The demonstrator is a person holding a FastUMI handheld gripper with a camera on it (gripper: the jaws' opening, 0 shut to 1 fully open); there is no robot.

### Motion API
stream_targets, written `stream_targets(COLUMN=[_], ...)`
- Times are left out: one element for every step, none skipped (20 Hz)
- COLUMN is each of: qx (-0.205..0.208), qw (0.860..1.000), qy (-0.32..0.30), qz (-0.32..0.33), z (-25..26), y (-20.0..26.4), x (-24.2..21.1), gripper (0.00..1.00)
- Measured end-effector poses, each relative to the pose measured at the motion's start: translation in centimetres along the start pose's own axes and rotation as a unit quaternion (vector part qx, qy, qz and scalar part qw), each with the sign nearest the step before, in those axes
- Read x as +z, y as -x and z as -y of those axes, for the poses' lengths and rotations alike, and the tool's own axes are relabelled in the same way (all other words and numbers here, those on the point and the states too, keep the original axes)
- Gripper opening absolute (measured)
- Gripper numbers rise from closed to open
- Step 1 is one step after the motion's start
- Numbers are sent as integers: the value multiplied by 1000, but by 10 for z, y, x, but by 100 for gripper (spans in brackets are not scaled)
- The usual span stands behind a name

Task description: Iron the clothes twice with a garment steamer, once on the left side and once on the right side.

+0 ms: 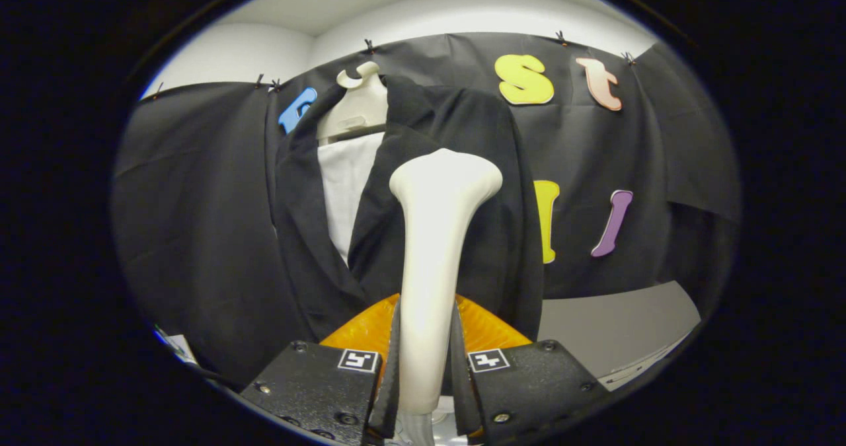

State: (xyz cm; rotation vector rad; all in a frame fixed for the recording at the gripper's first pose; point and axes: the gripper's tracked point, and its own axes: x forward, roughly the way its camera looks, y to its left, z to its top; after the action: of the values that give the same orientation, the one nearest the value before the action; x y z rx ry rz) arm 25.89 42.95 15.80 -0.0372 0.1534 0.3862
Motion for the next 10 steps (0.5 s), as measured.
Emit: stream_targets(qx=[-1, -2, -4, -6, -7, -8, -9, -9, -9, -9], qw=[1000, 1000, 1000, 1000, 1000, 999, 999, 999, 999, 999], qy=[-1, -1, 0, 0, -1, 0, 1, 2, 2, 2], qz=[-5, -10, -15, -21, -26, -32, -37, -42, -48, -53], z=[0, 2, 3, 3, 4, 4, 5, 5, 4, 5], y=[-1, -1, -2, -3, -4, -4, -4, -5, -5, -5], x=[-6, -13, -19, -26, -32, -40, -46, -53, -59, -67], gripper=[36, 36, 36, 36, 36, 36, 36, 36, 36, 36])
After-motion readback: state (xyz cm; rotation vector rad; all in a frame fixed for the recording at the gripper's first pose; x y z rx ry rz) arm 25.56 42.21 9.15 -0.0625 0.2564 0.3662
